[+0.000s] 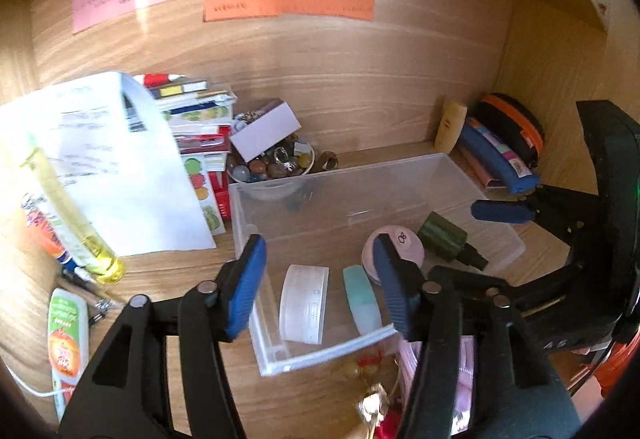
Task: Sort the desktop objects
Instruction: 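Release the tape roll into the box while the right tool releases the pink container, then grasp the small square item with the left tool while the right tool grasps the pink mesh bag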
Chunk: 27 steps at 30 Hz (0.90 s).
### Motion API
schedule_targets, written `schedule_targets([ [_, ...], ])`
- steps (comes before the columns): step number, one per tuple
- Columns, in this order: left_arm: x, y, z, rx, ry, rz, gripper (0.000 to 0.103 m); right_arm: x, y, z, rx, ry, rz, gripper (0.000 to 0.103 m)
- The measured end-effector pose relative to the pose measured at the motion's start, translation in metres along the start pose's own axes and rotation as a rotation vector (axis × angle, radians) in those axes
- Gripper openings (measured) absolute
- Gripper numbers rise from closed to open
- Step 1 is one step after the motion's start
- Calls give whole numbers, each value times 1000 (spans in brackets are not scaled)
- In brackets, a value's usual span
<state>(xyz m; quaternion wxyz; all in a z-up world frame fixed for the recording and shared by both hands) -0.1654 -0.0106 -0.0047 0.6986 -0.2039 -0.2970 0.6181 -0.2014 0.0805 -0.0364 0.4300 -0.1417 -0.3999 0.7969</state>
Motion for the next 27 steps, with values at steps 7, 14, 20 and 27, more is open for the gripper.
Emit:
schedule_targets([
  [7,-13,-28,-20,14,10,48,64,-15,-24,-13,13,24,17,81],
  [14,-36,-41,-54,-16,0,96,65,-34,-28,-35,-12,75,66,81],
  [20,-56,-40,-87,-80,-41,105,65,-77,-11,-58,-76,38,125,81],
  [27,-68,-40,-117,-130,-49,113,65,-77,-5,-82,-101,-23,70,84],
])
Point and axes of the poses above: each gripper's, at about its wrist camera, not at the fingertips, and y roughly the way its jaws point, x to its right, z to its top, the point moved 9 cm from there along y, roughly the way its jaws point, and after that the axes turned 8 degrees about -y, right-handed, at the moved point
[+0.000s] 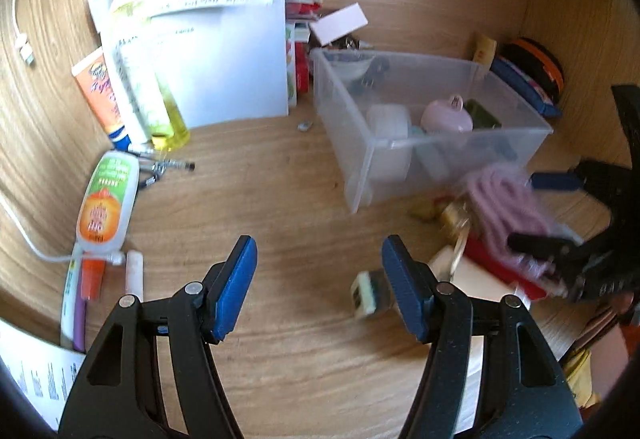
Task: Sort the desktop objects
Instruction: 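Grasp the small square item with the left tool while the right tool grasps the pink mesh bag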
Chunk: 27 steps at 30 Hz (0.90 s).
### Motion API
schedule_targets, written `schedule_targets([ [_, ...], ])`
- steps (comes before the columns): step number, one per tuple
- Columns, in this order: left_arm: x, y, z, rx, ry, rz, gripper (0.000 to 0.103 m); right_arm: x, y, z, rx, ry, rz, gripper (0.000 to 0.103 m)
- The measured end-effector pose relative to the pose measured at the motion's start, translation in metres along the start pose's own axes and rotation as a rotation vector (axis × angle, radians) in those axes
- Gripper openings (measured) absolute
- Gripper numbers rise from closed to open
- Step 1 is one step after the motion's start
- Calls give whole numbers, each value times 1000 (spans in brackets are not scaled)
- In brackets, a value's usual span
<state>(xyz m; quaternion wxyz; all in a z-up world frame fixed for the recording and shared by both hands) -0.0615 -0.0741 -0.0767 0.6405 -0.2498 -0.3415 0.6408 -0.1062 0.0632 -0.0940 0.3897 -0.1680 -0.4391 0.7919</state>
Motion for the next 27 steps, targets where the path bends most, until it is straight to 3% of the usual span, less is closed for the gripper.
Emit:
schedule_targets([
  [4,-5,2,-15,-22,-11,-9,65,17,-1,-13,-26,-18,-58,86],
  [8,-5,5,-23,-36,-22,-30,70,27,-3,-16,-38,18,-51,86],
  [19,15,18,-31,-61,7,-17,68,18,32,-10,-105,71,-13,86],
  [22,14,25,-32,-80,-2,-16,44,22,36,-11,-91,110,14,84],
  [24,14,27,-33,-82,-6,-16,20,24,36,-12,-82,120,25,71],
  [27,15,26,-31,-66,-5,-13,15,25,33,-12,-65,122,41,63],
])
Point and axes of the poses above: each gripper's, at about its wrist camera, not at the fingertips, and y roughly the way its jaws point, x to its right, z to its top, the point moved 9 cm from there along y, roughly the way its jaws point, and after that the axes turned 8 degrees about -y, right-handed, at the moved point
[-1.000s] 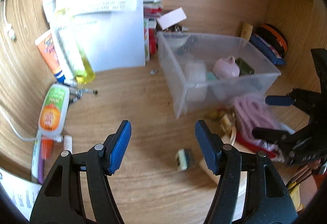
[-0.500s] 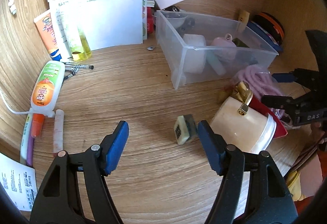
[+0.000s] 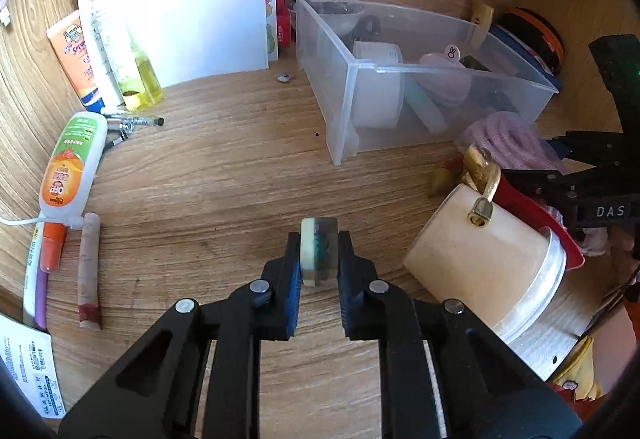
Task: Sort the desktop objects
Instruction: 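Grasp the small square item with the left tool while the right tool grasps the pink mesh bag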
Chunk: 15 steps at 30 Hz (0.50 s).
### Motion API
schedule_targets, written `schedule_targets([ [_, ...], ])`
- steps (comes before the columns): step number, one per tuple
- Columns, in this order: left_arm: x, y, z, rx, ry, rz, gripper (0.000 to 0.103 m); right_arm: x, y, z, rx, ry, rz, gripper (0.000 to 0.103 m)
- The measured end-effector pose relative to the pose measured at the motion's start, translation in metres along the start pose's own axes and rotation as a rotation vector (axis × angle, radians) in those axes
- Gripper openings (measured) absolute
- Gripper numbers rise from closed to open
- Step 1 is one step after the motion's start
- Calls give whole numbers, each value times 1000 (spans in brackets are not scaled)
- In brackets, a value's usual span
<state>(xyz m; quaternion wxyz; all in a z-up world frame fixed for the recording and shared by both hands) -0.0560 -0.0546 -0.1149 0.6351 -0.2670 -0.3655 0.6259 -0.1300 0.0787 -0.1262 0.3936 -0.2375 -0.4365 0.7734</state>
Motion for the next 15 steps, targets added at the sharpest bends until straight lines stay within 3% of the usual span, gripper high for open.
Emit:
schedule_targets([
  [6,-3,-15,11,52,-15,-7,15,-1,-16,2,54,-8,24,56],
  [15,14,-52,50,158,-13,-69,15,-3,-69,15,193,-1,49,56],
])
Point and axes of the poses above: each gripper's, at about its wrist camera, not at the fingertips, and y roughly the way its jaws point, x to its right, z to its top, the point moved 9 cm from there along y, roughly the way its jaws point, and after that the axes turned 8 degrees about -y, right-handed, at the moved point
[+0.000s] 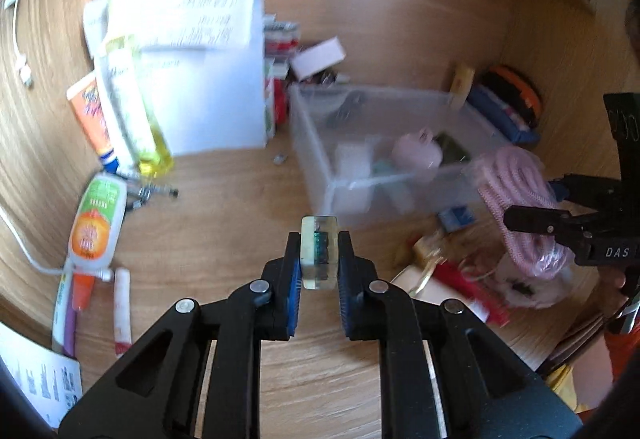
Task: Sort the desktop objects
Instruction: 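Grasp the small square item with the left tool while the right tool grasps the pink mesh bag, then drop the small item into the box while the right tool drops the pink mesh bag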
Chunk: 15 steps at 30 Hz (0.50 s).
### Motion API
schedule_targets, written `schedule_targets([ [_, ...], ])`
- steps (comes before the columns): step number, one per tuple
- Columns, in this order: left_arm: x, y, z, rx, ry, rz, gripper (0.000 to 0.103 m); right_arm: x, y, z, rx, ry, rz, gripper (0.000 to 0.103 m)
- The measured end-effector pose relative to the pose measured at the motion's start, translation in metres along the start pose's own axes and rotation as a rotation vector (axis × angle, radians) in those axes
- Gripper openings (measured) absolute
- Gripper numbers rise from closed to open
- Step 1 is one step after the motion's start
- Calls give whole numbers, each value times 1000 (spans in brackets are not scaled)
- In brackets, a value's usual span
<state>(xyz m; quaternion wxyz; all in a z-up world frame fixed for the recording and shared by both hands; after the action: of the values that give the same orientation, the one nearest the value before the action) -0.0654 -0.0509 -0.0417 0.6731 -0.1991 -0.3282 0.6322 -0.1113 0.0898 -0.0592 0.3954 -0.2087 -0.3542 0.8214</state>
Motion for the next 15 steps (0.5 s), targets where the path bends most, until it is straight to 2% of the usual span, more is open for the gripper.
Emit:
schedule_targets([
  [8,42,-17,39,84,31,-95,15,12,-48,25,134,19,-19,56],
  [15,71,-6,63,91,46,-119,15,44,-58,36,168,64,-56,56],
])
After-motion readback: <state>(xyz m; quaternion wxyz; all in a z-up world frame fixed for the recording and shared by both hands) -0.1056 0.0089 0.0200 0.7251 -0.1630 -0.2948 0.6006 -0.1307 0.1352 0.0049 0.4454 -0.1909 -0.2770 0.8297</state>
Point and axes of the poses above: each gripper's, at about its wrist camera, not at the fingertips, and y roughly the way its jaws point, x to its right, z to its top, the point moved 9 cm from there along y, roughly the way its jaws point, and after that the axes turned 8 degrees about -y, right-handed, at the moved point
